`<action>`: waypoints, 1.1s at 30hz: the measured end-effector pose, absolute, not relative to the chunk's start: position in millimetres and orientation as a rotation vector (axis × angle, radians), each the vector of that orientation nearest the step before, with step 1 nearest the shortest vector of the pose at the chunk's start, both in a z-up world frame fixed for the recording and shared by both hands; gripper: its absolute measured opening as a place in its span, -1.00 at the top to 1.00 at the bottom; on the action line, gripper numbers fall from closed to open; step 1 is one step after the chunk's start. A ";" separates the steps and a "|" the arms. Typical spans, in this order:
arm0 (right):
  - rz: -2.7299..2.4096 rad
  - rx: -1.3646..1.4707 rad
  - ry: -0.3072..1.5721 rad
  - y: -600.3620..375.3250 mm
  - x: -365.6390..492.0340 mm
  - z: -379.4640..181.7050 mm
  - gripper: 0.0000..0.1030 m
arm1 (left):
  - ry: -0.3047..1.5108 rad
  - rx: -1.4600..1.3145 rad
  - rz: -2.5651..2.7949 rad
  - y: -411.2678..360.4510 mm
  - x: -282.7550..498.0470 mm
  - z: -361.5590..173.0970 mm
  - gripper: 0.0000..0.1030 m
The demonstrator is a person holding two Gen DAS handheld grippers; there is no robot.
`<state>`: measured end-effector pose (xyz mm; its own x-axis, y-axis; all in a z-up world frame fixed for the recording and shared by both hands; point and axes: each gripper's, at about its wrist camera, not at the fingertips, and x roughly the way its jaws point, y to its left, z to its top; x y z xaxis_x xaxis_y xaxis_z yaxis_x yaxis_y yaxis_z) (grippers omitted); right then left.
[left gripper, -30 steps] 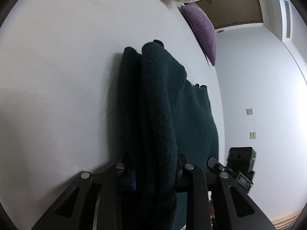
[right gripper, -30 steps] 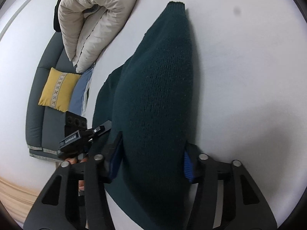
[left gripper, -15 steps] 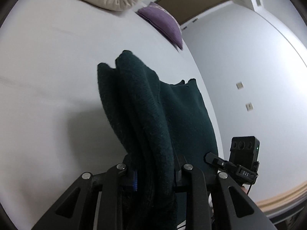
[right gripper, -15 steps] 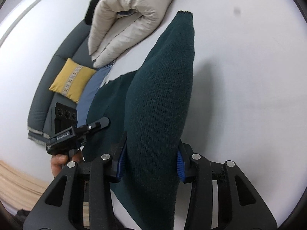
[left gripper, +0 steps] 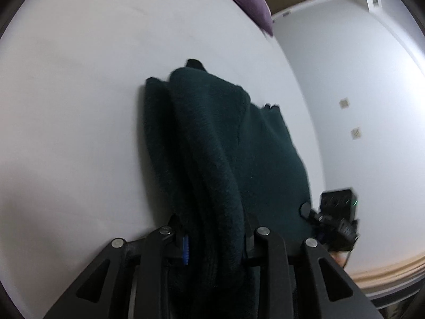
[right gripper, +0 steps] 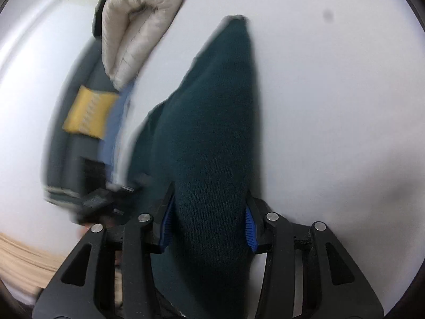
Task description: Fold small clothes
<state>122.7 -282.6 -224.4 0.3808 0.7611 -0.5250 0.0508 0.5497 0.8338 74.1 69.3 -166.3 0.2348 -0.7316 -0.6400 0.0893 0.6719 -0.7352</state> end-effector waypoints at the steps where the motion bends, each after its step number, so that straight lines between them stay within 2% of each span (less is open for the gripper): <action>1: 0.552 0.907 1.076 -285.5 118.5 -224.9 0.24 | 1.208 -0.629 -0.614 69.0 72.9 -164.1 0.40; 5: 0.492 0.821 1.077 -274.2 108.9 -208.3 0.10 | 1.202 -0.604 -0.592 67.2 75.2 -157.3 0.36; 9: 0.451 0.791 1.075 -265.6 97.2 -195.4 0.08 | 1.200 -0.586 -0.580 52.7 76.5 -154.8 0.34; 16: 0.448 0.849 1.049 -286.8 79.0 -205.3 0.08 | 1.167 -0.544 -0.534 27.8 75.0 -143.2 0.24; 23: 0.307 0.725 0.985 -296.3 57.3 -163.5 0.02 | 0.912 -0.303 -0.381 23.2 39.8 -63.1 0.23; 26: 0.374 0.730 0.921 -289.7 56.0 -135.4 0.02 | 0.847 -0.192 -0.407 -11.0 30.0 -40.0 0.01; 29: 0.476 0.702 0.874 -267.6 67.6 -114.0 0.02 | 0.862 -0.084 -0.422 -43.6 33.7 -51.8 -0.01; 32: 0.536 0.698 0.882 -246.5 90.6 -113.8 0.02 | 0.980 -0.098 -0.400 -27.4 43.4 -96.4 0.00; 33: 0.529 0.711 0.911 -243.6 99.5 -122.2 0.02 | 1.009 -0.097 -0.384 -24.9 47.6 -108.2 0.05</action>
